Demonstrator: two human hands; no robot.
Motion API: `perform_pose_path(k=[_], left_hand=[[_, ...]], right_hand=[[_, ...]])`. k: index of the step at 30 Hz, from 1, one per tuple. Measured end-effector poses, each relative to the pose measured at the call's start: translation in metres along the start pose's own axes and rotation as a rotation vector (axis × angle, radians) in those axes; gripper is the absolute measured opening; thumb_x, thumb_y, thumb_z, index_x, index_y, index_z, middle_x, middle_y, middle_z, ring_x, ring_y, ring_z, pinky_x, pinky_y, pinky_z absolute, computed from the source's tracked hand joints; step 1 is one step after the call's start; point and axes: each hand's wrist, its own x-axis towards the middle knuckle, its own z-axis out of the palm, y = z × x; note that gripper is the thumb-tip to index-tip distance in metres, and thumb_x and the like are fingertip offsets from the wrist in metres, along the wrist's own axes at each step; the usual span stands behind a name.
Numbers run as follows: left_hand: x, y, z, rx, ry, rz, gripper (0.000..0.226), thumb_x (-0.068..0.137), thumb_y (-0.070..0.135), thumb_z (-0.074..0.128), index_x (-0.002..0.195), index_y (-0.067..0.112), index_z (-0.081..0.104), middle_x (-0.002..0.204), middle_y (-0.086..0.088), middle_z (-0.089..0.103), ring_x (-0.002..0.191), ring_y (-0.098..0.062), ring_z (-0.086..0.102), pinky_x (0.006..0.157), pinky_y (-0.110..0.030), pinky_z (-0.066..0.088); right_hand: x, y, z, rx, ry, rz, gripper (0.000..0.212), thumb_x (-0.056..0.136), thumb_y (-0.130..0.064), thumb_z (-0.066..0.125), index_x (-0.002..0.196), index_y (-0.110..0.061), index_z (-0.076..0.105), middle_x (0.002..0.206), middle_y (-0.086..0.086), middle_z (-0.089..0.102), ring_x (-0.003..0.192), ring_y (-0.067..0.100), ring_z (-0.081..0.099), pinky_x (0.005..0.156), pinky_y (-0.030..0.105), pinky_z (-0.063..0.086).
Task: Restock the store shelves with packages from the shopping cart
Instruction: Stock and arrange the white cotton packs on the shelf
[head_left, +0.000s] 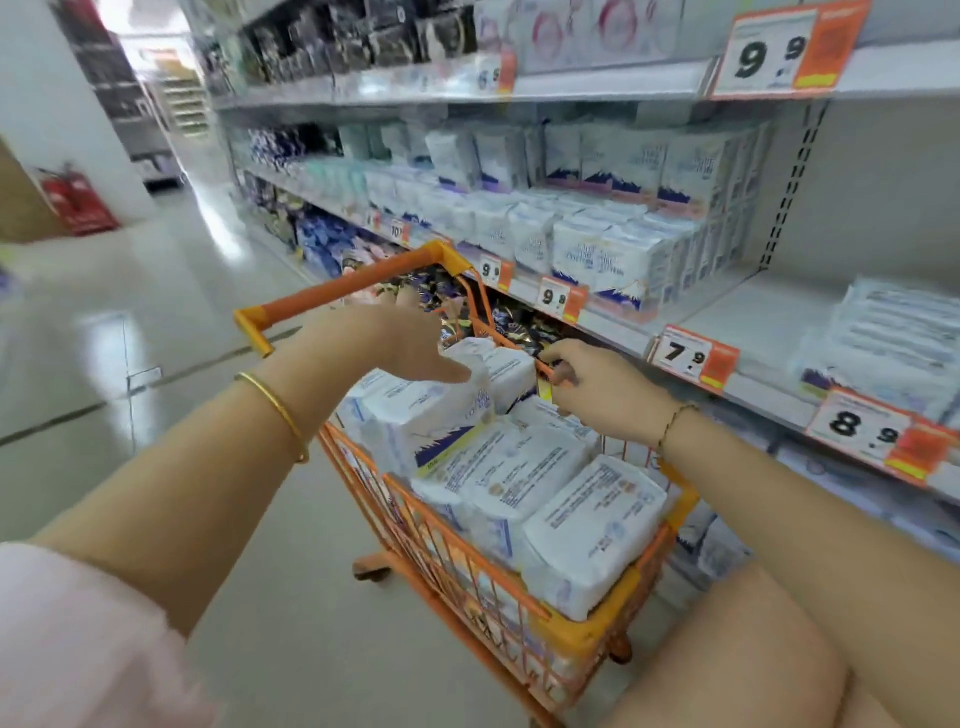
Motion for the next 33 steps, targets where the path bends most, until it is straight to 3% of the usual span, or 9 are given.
perform_pose_path(k=[4,10,15,18,20,22,24,29,33], left_hand=[[-0.007,0.012,0.024,0.015,-0.017,0.050,0.073,0.085,0.065,0.044,0.140,0.018,0.037,0.148,-0.010,0.016,0.137,-0.034,0.017,0.103,-0.051,0.033],[-0.006,0.018,0.053,-0.034,0.135,0.063,0.077,0.080,0.058,0.058,0.140,0.024,0.024,0.133,-0.012,0.033,0.122,-0.032,0.035,0.098,-0.042,0.034],[-0.002,0.028,0.061,-0.024,0.222,0.004,0.070,0.083,0.057,0.054,0.137,0.029,0.021,0.126,-0.014,0.036,0.117,-0.033,0.037,0.094,-0.038,0.033],[-0.003,0.032,0.054,-0.053,0.238,0.011,0.070,0.082,0.049,0.060,0.135,0.025,0.021,0.124,-0.015,0.041,0.115,-0.033,0.039,0.096,-0.039,0.034],[-0.004,0.034,0.039,-0.115,0.247,0.039,0.074,0.078,0.042,0.066,0.132,0.021,0.020,0.122,-0.014,0.043,0.115,-0.033,0.040,0.097,-0.041,0.034],[-0.006,0.042,0.017,-0.204,0.282,0.111,0.075,0.074,0.038,0.069,0.129,0.020,0.021,0.122,-0.011,0.043,0.116,-0.032,0.039,0.100,-0.043,0.032],[-0.004,0.057,-0.007,-0.292,0.345,0.225,0.074,0.073,0.034,0.071,0.126,0.021,0.022,0.122,-0.006,0.042,0.115,-0.029,0.037,0.102,-0.044,0.028],[0.025,0.131,-0.056,-0.407,0.513,0.585,0.073,0.071,0.029,0.072,0.125,0.021,0.024,0.122,0.000,0.042,0.114,-0.023,0.035,0.094,-0.039,0.027],[0.062,0.215,-0.091,-0.461,0.635,0.805,0.069,0.070,0.027,0.073,0.124,0.017,0.032,0.127,0.000,0.045,0.119,-0.022,0.036,0.093,-0.036,0.026]], right_hand=[[0.005,-0.006,0.009,-0.001,0.000,-0.005,0.042,0.095,-0.012,0.044,0.137,-0.012,0.041,0.109,0.009,0.059,0.091,0.024,0.061,0.068,0.029,0.044],[0.005,-0.006,0.009,0.044,0.008,0.008,0.043,0.092,-0.007,0.044,0.134,-0.013,0.043,0.109,0.007,0.059,0.094,0.022,0.060,0.060,0.022,0.040],[0.005,-0.005,0.009,0.048,0.031,0.008,0.043,0.091,-0.007,0.044,0.134,-0.012,0.043,0.110,0.008,0.060,0.096,0.022,0.060,0.073,0.027,0.043],[0.002,-0.004,0.008,0.071,0.045,-0.002,0.043,0.092,-0.007,0.043,0.135,-0.011,0.042,0.112,0.008,0.059,0.095,0.022,0.060,0.070,0.027,0.044],[-0.001,-0.002,0.002,0.118,0.048,0.008,0.041,0.093,-0.008,0.043,0.134,-0.009,0.042,0.117,0.010,0.058,0.097,0.026,0.059,0.076,0.035,0.050],[-0.002,0.005,-0.012,0.203,0.042,0.022,0.046,0.091,-0.011,0.052,0.136,-0.011,0.040,0.125,0.010,0.055,0.102,0.024,0.058,0.088,0.040,0.051],[-0.007,0.018,-0.033,0.322,0.049,0.017,0.065,0.083,-0.015,0.066,0.140,-0.015,0.034,0.137,0.005,0.046,0.113,0.020,0.055,0.094,0.040,0.050],[-0.038,0.073,-0.107,0.297,0.203,0.032,0.091,0.074,-0.010,0.077,0.147,-0.024,0.023,0.145,-0.005,0.033,0.131,0.007,0.035,0.082,-0.002,0.039],[-0.066,0.134,-0.162,-0.013,0.323,0.179,0.082,0.070,-0.028,0.080,0.140,-0.023,0.038,0.142,-0.003,0.042,0.129,0.012,0.041,0.100,0.020,0.035]])
